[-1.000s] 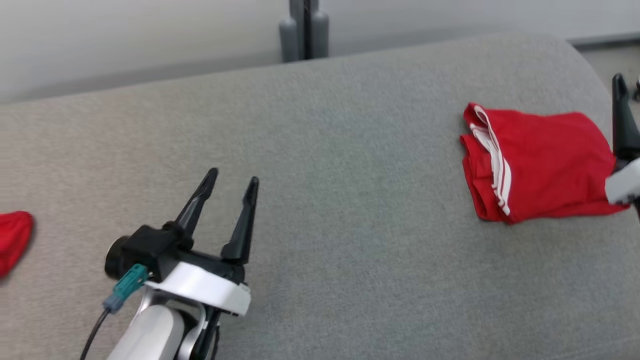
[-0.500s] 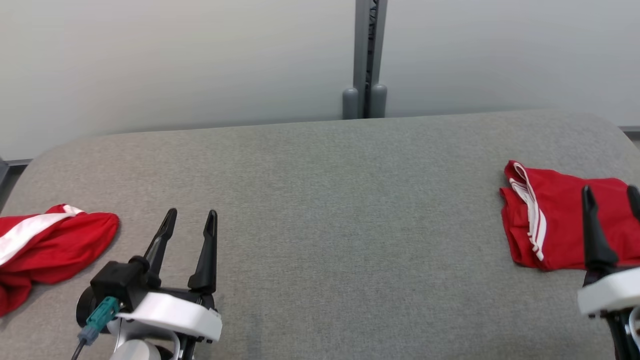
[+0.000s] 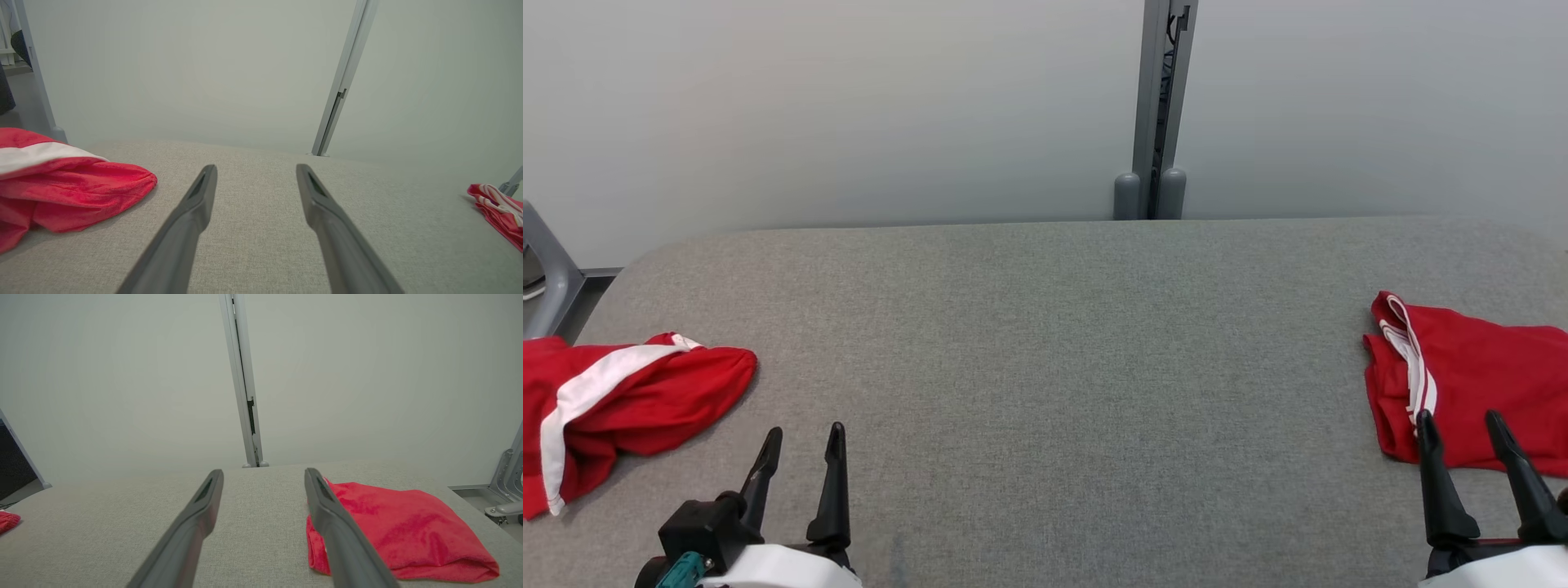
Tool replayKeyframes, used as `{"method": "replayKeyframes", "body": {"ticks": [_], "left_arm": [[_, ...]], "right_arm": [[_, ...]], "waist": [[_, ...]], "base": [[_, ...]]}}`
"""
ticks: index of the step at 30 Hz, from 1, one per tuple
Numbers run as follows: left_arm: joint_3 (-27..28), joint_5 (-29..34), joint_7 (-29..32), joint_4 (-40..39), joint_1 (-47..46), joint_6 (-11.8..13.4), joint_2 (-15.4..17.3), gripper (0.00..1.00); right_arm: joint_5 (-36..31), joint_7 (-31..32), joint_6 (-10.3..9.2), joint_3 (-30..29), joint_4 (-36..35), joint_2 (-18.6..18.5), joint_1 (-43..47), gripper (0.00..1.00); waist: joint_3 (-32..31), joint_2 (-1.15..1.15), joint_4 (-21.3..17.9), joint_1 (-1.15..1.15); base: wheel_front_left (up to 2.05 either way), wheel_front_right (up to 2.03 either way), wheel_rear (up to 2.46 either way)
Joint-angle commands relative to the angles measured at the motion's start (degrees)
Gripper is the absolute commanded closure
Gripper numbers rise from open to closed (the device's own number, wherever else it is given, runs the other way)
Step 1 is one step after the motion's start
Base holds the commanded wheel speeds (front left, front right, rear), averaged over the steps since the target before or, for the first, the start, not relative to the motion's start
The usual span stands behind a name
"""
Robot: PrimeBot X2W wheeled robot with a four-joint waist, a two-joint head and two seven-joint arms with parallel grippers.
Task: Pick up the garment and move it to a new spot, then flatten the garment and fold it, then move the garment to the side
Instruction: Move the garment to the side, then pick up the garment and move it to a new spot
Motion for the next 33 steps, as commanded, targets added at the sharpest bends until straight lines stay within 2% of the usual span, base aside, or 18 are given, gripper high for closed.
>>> {"method": "replayKeyframes", "body": {"ticks": [1,19,23,33], "left_arm": [[0.42,0.07,-0.25,0.23,0.55,-0.36,-0.17,0.00],[1.51,2.33,-0.38,0.61,-0.95,-2.34,-1.62,0.00],[1.57,2.67,-0.32,0.77,-1.35,-2.23,-1.56,0.00],[1.47,2.79,0.64,0.41,-1.94,-1.57,-0.43,0.00]], "right_arm": [[0.21,-0.63,0.03,0.19,0.09,-0.10,0.74,0.00],[0.57,-0.57,0.03,2.16,-0.49,0.43,1.21,0.00],[0.89,-0.76,0.03,2.78,-0.23,0.48,1.47,0.00],[1.56,-1.51,0.03,4.75,1.17,0.52,1.05,0.00]], "waist": [[-0.14,0.00,0.19,0.00],[0.19,0.00,2.05,0.00],[0.07,0.00,4.63,0.00],[-0.55,0.00,15.40,0.00]], "base": [[0.00,0.00,0.00],[0.00,0.00,0.00],[0.00,0.00,0.00],[0.00,0.00,0.00]]}}
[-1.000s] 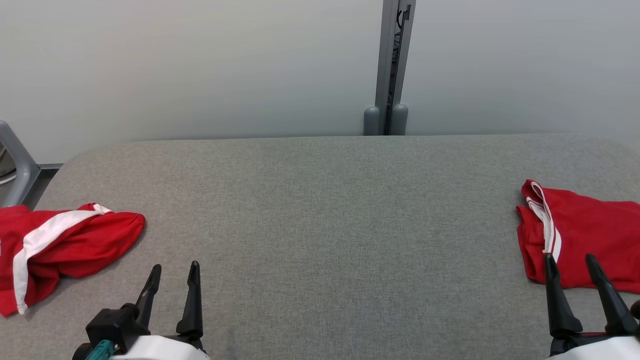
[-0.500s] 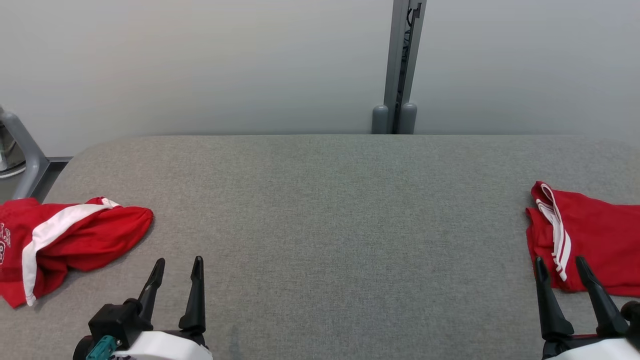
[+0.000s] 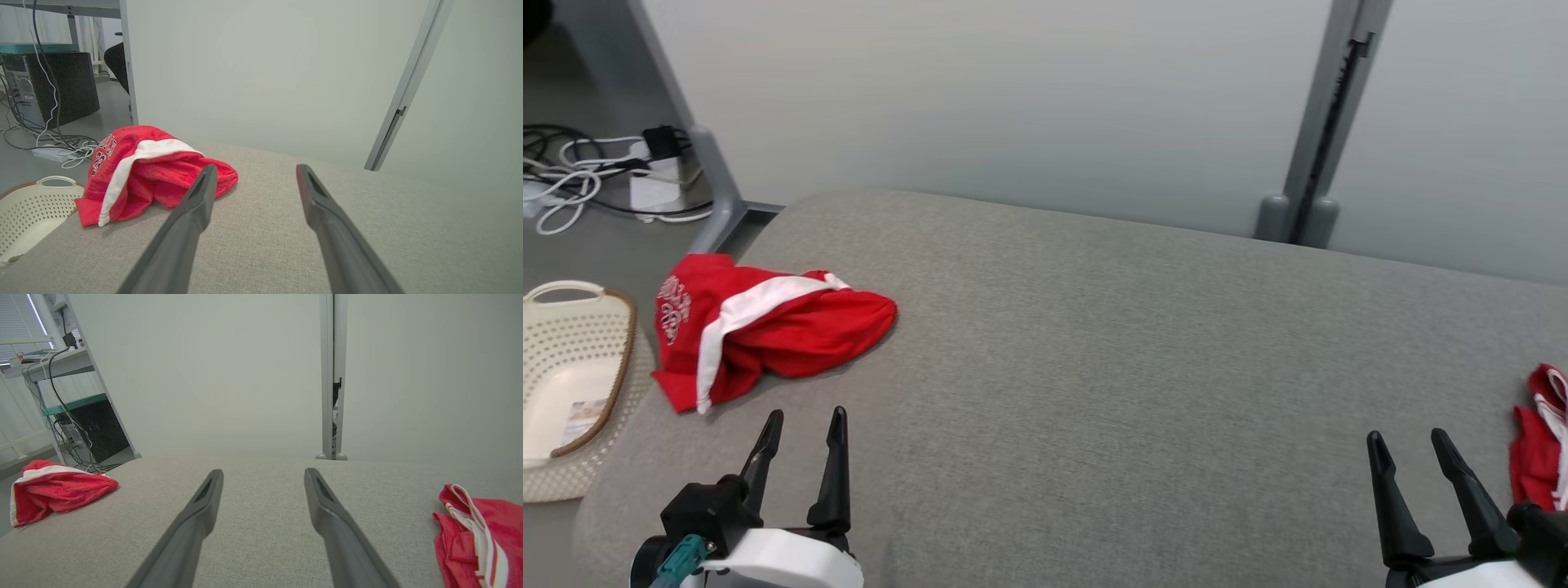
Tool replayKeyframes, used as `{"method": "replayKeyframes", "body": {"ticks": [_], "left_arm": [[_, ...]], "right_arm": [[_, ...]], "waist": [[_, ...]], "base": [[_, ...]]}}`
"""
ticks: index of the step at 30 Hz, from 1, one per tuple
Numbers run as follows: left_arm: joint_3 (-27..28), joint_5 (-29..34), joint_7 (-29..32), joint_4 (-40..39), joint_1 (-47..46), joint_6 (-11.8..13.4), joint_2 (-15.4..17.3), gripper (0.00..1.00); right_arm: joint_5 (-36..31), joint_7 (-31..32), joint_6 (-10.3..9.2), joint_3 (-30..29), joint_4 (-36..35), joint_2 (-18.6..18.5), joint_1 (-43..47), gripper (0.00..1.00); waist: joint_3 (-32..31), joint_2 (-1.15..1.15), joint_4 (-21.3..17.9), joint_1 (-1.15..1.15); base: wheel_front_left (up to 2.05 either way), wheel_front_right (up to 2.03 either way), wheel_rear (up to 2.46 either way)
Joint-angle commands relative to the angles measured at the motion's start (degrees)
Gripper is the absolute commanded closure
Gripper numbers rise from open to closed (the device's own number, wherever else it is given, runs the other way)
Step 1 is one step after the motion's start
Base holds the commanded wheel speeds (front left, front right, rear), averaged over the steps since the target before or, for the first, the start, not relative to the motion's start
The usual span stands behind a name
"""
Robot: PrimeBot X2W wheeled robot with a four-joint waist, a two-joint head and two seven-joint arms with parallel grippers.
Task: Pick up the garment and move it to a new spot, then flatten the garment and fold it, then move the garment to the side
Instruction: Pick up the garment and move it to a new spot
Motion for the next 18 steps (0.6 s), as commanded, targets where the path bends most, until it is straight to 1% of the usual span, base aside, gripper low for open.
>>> {"method": "replayKeyframes", "body": {"ticks": [1,6,7,9,13,18], "left_arm": [[0.11,0.18,0.14,-0.28,-0.62,0.10,0.41,0.00],[0.20,-0.08,0.78,-0.49,-0.09,0.63,0.82,0.00],[0.17,-0.18,1.03,-0.70,0.13,0.90,0.87,0.00],[0.09,-0.28,1.27,-0.94,0.16,0.95,0.94,0.00],[0.00,-0.44,1.55,-1.39,0.26,1.11,1.13,0.00],[0.16,-0.67,2.39,-2.62,-1.14,1.34,1.64,0.00]], "right_arm": [[0.21,-0.44,0.03,0.07,0.27,-0.12,-0.05,0.00],[0.55,-0.73,0.03,1.25,0.84,-0.10,-0.76,0.00],[0.70,-0.80,0.03,1.57,1.00,-0.18,-0.85,0.00],[0.74,-0.88,0.03,1.93,1.25,-0.30,-0.85,0.00],[0.65,-0.88,0.03,2.33,1.48,-0.31,-1.16,0.00],[0.42,-0.84,0.03,2.72,1.30,-0.36,-1.27,0.00]], "waist": [[-0.32,0.00,3.62,0.00],[-0.45,0.00,8.23,0.00],[-0.43,0.00,9.79,0.00],[-0.41,0.00,11.05,0.00],[-0.37,0.00,12.40,0.00],[0.14,0.00,12.67,0.00]], "base": [[0.00,0.00,0.00],[0.00,0.00,0.00],[0.00,0.00,0.00],[0.00,0.00,0.00],[0.00,0.00,0.00],[0.00,0.00,0.00]]}}
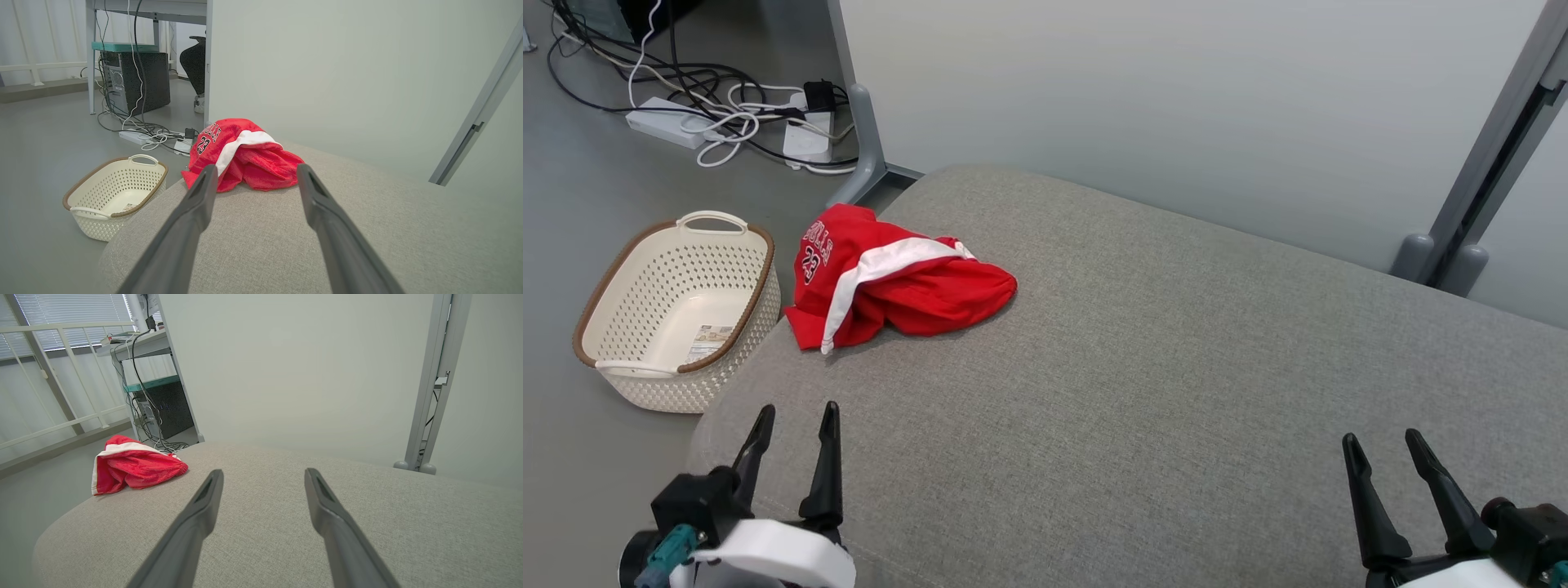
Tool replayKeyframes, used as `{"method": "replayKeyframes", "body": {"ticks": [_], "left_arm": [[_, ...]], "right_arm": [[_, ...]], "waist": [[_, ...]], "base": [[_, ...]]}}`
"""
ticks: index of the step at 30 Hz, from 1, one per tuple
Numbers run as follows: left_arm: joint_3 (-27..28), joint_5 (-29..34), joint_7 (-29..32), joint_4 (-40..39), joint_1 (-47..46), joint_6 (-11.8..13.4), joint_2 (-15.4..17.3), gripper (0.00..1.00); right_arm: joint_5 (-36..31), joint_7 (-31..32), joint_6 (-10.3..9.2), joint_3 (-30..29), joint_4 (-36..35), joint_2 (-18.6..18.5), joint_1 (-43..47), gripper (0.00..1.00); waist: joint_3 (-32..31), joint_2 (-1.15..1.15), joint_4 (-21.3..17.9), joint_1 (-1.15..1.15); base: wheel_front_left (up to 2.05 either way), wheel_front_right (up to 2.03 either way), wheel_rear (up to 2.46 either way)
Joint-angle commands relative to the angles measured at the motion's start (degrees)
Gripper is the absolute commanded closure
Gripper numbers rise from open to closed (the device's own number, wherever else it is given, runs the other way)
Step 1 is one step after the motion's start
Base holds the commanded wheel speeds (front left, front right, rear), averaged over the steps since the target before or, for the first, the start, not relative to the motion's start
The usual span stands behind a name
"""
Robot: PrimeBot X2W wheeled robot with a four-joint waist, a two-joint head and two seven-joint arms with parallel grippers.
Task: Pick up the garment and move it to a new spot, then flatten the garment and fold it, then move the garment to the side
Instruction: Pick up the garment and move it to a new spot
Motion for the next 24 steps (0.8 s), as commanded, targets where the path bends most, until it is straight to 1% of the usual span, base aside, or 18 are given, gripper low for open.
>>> {"method": "replayKeyframes", "body": {"ticks": [1,5,6,9,12,16,18,21,24], "left_arm": [[0.19,0.02,0.54,-1.18,-2.34,0.08,0.76,0.00],[1.09,-0.19,3.06,-2.73,-7.26,0.34,1.75,0.00],[1.09,-0.19,3.06,-2.73,-7.26,0.34,1.75,0.00],[2.49,-0.88,6.75,-2.58,-12.80,0.97,3.34,0.00],[3.75,-2.98,12.46,-0.26,-18.74,0.56,4.59,0.00],[5.75,-5.80,19.78,6.20,-27.53,-0.61,7.70,0.00],[6.92,-7.09,22.06,10.49,-32.08,-1.41,9.11,0.00],[8.69,-8.38,23.45,17.91,-38.35,-2.32,11.32,0.00],[10.06,-9.86,24.49,25.15,-43.79,-3.84,13.19,0.00]], "right_arm": [[-0.03,-0.32,0.03,0.04,-0.30,-0.34,-0.46,0.00],[-0.60,0.40,0.03,0.22,-1.38,-0.97,-2.13,0.00],[-0.60,0.40,0.03,0.22,-1.38,-0.97,-2.13,0.00],[-0.98,1.02,0.03,0.46,-2.14,-1.50,-3.95,0.00],[-1.35,1.43,0.03,0.55,-2.88,-1.81,-5.96,0.00],[-2.07,1.93,0.03,1.21,-3.51,-2.30,-9.20,0.00],[-2.50,2.19,0.03,1.54,-4.02,-2.57,-11.27,0.00],[-2.88,2.36,0.03,2.31,-4.48,-2.58,-14.18,0.00],[-2.92,2.26,0.03,3.19,-4.76,-2.49,-17.17,0.00]], "waist": [[0.55,0.00,-0.08,0.00],[3.73,0.00,-0.97,0.00],[3.73,0.00,-0.97,0.00],[7.12,0.00,-2.48,0.00],[10.52,0.00,-4.14,0.00],[15.42,0.00,-7.05,0.00],[18.19,0.00,-8.73,0.00],[21.94,0.00,-11.45,0.00],[25.66,0.00,-14.40,0.00]], "base": [[0.00,0.00,0.00],[0.00,0.00,0.00],[0.00,0.00,0.00],[0.00,0.00,0.00],[0.00,0.00,0.00],[0.00,0.00,0.00],[0.00,0.00,0.00],[0.00,0.00,0.00],[0.00,0.00,0.00]]}}
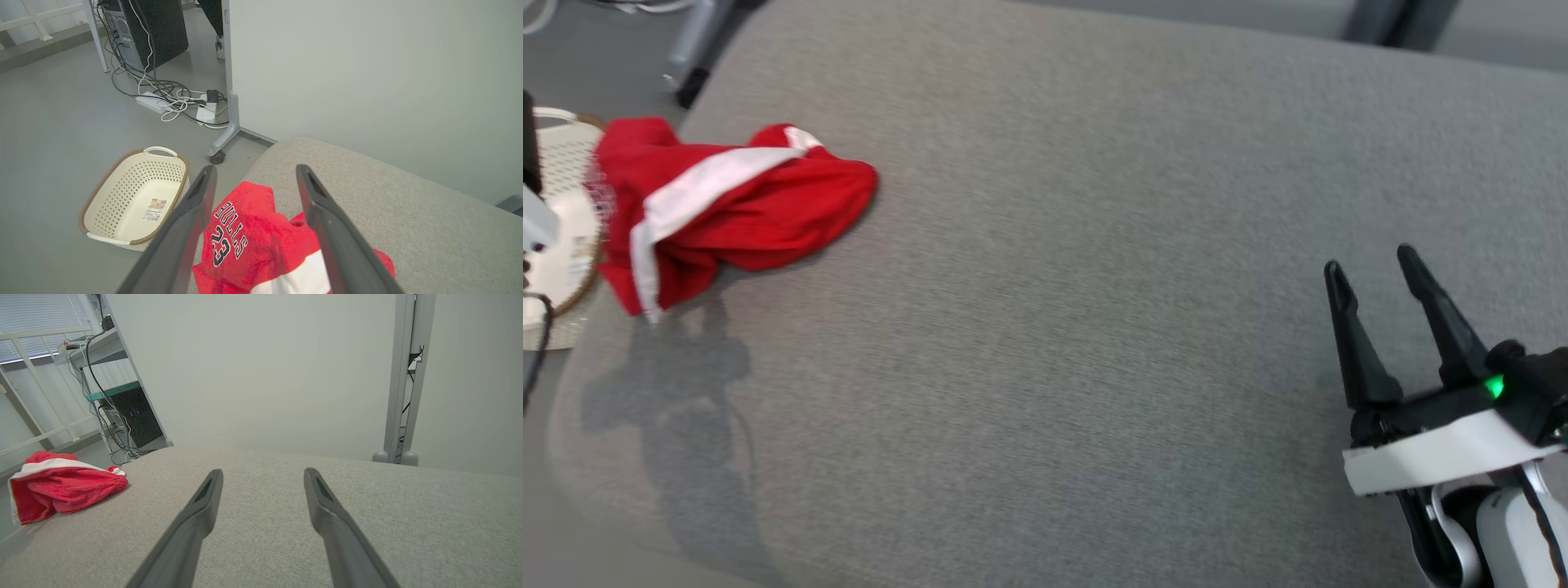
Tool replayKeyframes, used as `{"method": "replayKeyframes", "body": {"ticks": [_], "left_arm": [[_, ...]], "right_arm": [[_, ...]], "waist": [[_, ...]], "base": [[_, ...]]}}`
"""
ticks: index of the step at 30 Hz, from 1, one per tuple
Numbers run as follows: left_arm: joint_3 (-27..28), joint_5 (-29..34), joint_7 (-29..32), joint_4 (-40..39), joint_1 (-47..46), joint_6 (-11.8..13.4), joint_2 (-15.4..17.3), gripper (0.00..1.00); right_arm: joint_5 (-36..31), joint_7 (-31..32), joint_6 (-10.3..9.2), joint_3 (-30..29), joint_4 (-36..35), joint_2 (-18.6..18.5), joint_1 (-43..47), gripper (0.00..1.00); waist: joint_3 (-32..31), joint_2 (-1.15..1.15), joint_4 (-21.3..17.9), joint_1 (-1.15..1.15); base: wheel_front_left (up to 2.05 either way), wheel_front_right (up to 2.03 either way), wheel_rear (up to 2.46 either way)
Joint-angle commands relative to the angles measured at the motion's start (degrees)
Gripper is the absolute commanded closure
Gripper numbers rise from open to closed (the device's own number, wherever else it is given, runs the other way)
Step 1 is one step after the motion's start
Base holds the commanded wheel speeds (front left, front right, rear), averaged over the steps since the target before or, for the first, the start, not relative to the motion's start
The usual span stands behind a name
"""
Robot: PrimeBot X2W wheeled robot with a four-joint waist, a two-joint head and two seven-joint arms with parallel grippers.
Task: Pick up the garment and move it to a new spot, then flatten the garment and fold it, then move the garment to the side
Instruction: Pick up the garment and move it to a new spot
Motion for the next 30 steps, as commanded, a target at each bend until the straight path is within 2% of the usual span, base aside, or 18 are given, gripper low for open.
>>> {"method": "replayKeyframes", "body": {"ticks": [1,8,12,13,14,15,21,30], "left_arm": [[0.63,-1.24,0.56,2.40,-2.34,-0.89,0.24,0.00],[0.86,-4.17,8.76,17.97,-7.27,-3.17,2.21,0.00],[0.05,-5.37,15.00,24.14,-6.54,-4.21,1.23,0.00],[-0.06,-5.51,15.59,24.81,-6.52,-4.21,0.97,0.24],[-0.25,-5.52,15.72,25.35,-6.50,-4.10,0.59,0.67],[-0.43,-5.46,15.66,25.77,-6.48,-4.15,0.37,1.00],[-1.66,-4.05,12.95,25.95,-8.12,-5.36,1.01,1.00],[-6.19,-1.00,7.62,22.08,-9.90,-9.33,1.97,1.00]], "right_arm": [[-0.14,-0.22,0.03,0.04,-0.33,-0.18,-1.49,0.00],[-0.77,-1.71,0.03,0.50,0.69,0.38,-4.79,0.00],[-0.96,-2.56,0.03,0.28,1.67,0.63,-4.91,0.00],[-0.98,-2.83,0.03,0.22,1.87,0.68,-4.86,0.00],[-0.98,-2.89,0.03,0.17,2.03,0.72,-4.79,0.00],[-0.94,-2.91,0.03,0.16,2.10,0.76,-4.71,0.00],[-1.02,-3.35,0.03,0.29,3.06,0.75,-4.43,0.00],[0.22,-4.58,0.03,0.77,5.81,1.09,-2.37,0.00]], "waist": [[6.16,0.00,-5.75,0.00],[10.18,0.00,-10.91,0.00],[10.07,0.00,-12.30,0.00],[9.92,0.00,-12.45,0.00],[9.67,0.00,-12.55,0.00],[9.44,0.00,-12.61,0.00],[7.12,0.00,-12.11,0.00],[-0.49,0.00,-12.69,0.00]], "base": [[0.00,0.00,0.00],[0.00,0.00,0.00],[0.00,0.00,0.00],[0.00,0.00,0.00],[0.00,0.00,0.00],[0.00,0.00,0.00],[0.00,0.00,0.00],[0.00,0.00,0.00]]}}
